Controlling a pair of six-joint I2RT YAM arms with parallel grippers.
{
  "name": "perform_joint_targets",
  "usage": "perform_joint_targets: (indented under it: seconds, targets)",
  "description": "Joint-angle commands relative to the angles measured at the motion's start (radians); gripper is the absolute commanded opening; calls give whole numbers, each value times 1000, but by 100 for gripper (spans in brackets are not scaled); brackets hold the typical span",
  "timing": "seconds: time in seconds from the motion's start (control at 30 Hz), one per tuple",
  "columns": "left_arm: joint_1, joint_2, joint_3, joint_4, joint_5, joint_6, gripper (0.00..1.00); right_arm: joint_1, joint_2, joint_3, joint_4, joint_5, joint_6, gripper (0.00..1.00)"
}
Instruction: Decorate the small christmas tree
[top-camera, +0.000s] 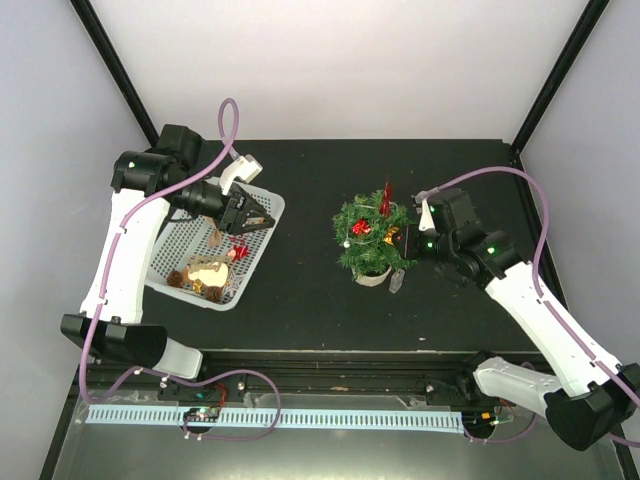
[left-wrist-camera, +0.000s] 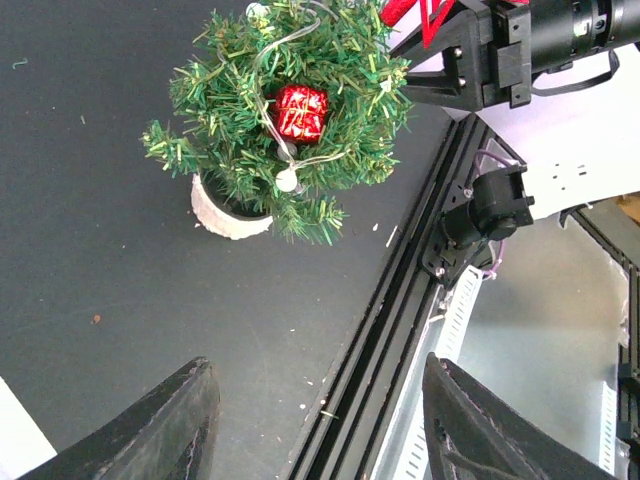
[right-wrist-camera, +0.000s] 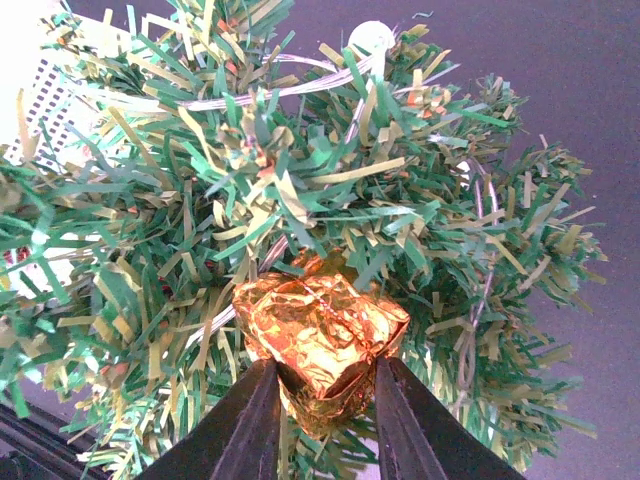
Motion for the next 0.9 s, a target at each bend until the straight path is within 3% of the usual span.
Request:
perform_joint_targets:
  seconds: [0.0, 0.37, 0.63, 0.87]
  targets:
    - [1, 3, 7, 3, -7, 18, 57, -5, -33, 38, -35, 31, -18, 29]
    - [1, 3, -9, -4, -33, 26, 57, -7, -37, 79, -75, 48, -37, 33]
    - [2, 18, -60, 43, -170, 0, 56, -37, -78, 115, -127, 110, -15, 39]
    - [-3, 0, -135, 119, -244, -16, 56, -160, -116, 75, -179, 141, 61, 37]
